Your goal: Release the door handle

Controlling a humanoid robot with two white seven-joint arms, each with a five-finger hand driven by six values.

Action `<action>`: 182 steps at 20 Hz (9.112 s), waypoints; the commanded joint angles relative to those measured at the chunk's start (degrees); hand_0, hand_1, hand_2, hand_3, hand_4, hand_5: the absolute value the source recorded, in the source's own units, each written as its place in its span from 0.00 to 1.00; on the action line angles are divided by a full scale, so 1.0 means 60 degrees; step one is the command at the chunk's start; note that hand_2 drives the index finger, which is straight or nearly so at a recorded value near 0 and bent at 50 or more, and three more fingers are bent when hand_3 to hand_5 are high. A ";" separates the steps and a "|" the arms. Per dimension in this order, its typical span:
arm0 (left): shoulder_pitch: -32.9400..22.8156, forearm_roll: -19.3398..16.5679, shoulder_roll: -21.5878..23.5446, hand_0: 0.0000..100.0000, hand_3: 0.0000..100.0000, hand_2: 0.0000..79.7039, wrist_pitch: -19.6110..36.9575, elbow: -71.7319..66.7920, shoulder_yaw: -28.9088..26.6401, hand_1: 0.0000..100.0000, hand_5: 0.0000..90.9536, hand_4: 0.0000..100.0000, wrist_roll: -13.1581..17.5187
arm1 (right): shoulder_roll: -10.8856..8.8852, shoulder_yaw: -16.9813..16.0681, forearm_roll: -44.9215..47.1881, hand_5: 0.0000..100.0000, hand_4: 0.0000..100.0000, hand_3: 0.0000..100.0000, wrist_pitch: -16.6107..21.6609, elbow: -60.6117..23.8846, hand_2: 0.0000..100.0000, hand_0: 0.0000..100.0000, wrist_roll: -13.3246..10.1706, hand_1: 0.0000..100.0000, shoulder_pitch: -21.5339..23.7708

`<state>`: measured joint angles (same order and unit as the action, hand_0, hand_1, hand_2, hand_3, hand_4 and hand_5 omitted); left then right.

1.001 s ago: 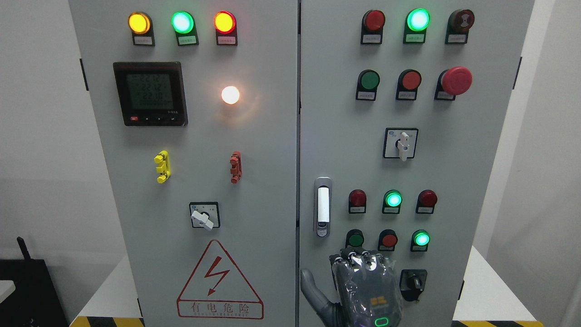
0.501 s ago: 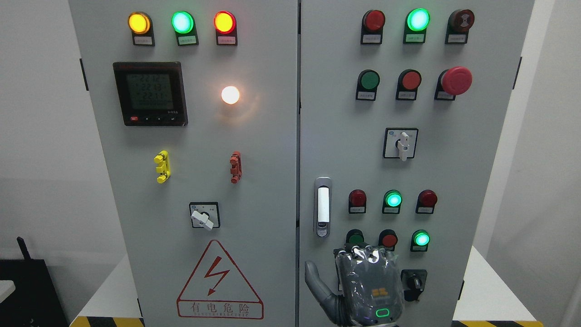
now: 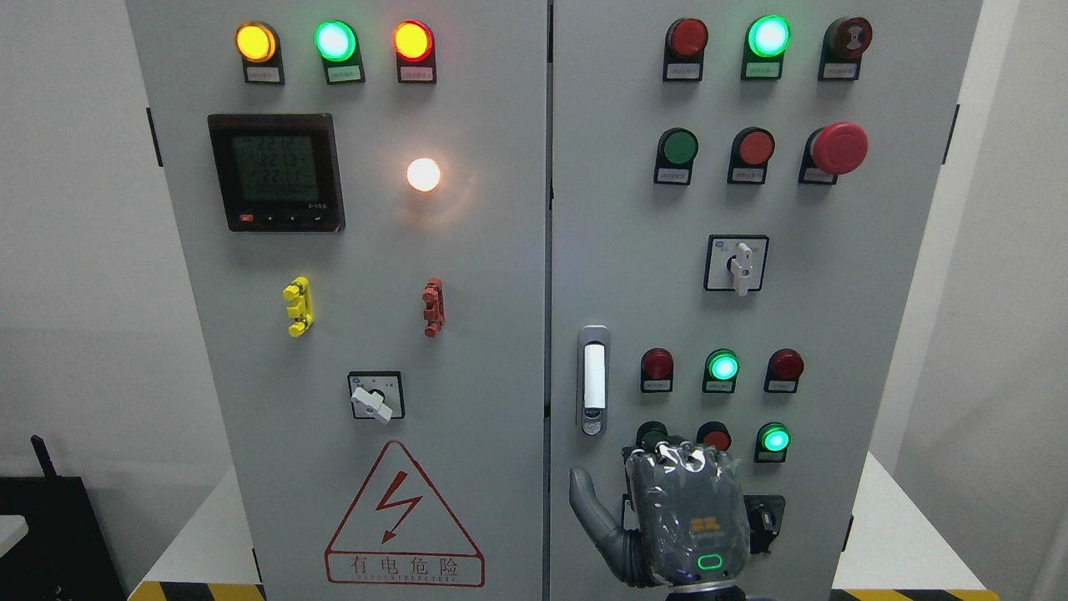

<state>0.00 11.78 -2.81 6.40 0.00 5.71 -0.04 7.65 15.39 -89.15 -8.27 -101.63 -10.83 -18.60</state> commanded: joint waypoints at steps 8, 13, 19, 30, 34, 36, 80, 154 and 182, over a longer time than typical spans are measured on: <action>-0.0293 0.0000 0.0000 0.12 0.00 0.00 0.0003 0.0293 0.0000 0.39 0.00 0.00 -0.0008 | -0.0001 -0.0148 -0.0009 0.94 1.00 1.00 -0.0014 0.0298 1.00 0.37 0.0252 0.00 -0.0592; -0.0293 0.0000 0.0000 0.12 0.00 0.00 0.0003 0.0293 0.0000 0.39 0.00 0.00 -0.0008 | -0.0001 -0.0148 -0.0009 0.94 1.00 1.00 -0.0014 0.0313 1.00 0.37 0.0267 0.00 -0.0636; -0.0293 0.0000 0.0000 0.12 0.00 0.00 0.0003 0.0293 0.0000 0.39 0.00 0.00 -0.0008 | 0.0013 -0.0104 -0.0009 0.94 1.00 1.00 -0.0014 0.0313 1.00 0.36 0.0399 0.00 -0.0738; -0.0293 0.0000 0.0000 0.12 0.00 0.00 0.0003 0.0293 0.0000 0.39 0.00 0.00 -0.0008 | 0.0013 -0.0119 0.0005 0.95 1.00 1.00 -0.0014 0.0371 1.00 0.36 0.0457 0.00 -0.0870; -0.0293 0.0000 0.0000 0.12 0.00 0.00 0.0003 0.0293 0.0000 0.39 0.00 0.00 -0.0008 | 0.0013 -0.0119 -0.0009 0.95 1.00 1.00 -0.0014 0.0415 1.00 0.36 0.0457 0.00 -0.0870; -0.0293 0.0000 0.0000 0.12 0.00 0.00 0.0003 0.0293 0.0000 0.39 0.00 0.00 -0.0008 | 0.0013 -0.0119 0.0005 0.95 1.00 1.00 -0.0014 0.0488 1.00 0.36 0.0457 0.00 -0.0928; -0.0293 0.0000 0.0000 0.12 0.00 0.00 0.0003 0.0293 0.0000 0.39 0.00 0.00 -0.0008 | 0.0028 -0.0178 0.0049 0.95 1.00 1.00 -0.0131 0.0855 1.00 0.37 0.0648 0.00 -0.1471; -0.0293 0.0000 0.0000 0.12 0.00 0.00 0.0003 0.0293 0.0000 0.39 0.00 0.00 -0.0008 | 0.0116 -0.0178 0.0079 0.95 1.00 1.00 -0.0424 0.0855 1.00 0.50 0.0648 0.00 -0.1427; -0.0293 0.0000 0.0000 0.12 0.00 0.00 0.0003 0.0293 0.0000 0.39 0.00 0.00 -0.0008 | 0.0116 -0.0207 0.0108 0.94 1.00 1.00 -0.0541 0.0840 1.00 0.54 0.0648 0.00 -0.1427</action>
<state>0.00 11.77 -2.81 6.39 0.00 5.71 -0.04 8.35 14.19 -88.55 -11.43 -96.55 -7.04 -27.16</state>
